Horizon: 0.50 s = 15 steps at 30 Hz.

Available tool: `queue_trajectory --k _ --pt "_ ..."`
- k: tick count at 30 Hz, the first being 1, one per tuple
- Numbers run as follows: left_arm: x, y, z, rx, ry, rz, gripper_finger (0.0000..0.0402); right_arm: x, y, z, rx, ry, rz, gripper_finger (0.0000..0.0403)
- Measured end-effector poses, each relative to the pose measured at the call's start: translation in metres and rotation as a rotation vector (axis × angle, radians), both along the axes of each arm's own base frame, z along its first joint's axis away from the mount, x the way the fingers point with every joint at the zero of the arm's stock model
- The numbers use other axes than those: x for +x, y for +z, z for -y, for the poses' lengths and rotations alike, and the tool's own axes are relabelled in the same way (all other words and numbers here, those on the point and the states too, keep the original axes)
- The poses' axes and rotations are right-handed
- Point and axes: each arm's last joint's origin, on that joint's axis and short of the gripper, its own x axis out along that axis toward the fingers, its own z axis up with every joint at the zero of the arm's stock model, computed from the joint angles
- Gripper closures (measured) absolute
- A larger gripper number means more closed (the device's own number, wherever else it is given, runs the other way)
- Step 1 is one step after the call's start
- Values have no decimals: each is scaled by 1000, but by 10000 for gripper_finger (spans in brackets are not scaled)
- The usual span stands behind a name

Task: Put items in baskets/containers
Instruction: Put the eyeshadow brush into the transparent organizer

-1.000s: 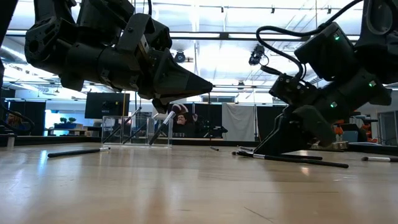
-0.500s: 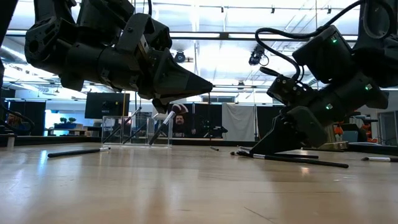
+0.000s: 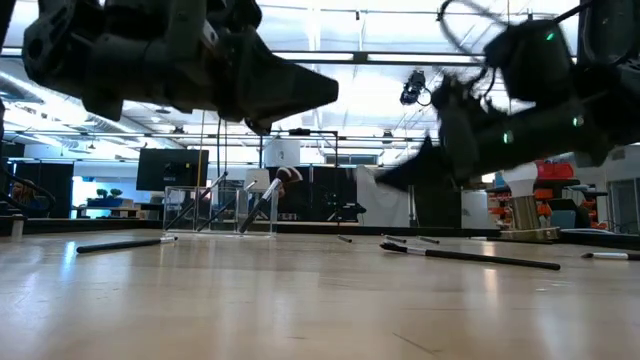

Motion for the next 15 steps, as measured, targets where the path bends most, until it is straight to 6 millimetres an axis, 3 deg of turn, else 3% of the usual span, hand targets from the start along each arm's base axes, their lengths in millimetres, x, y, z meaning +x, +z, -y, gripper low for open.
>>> queue_trajectory --k 9,15 --pt "1 4 -4 -54 41 34 208 1 40 -24 -3 292 393 399" --pt "4 21 4 -17 7 168 188 16 53 -41 -30 407 436 398"
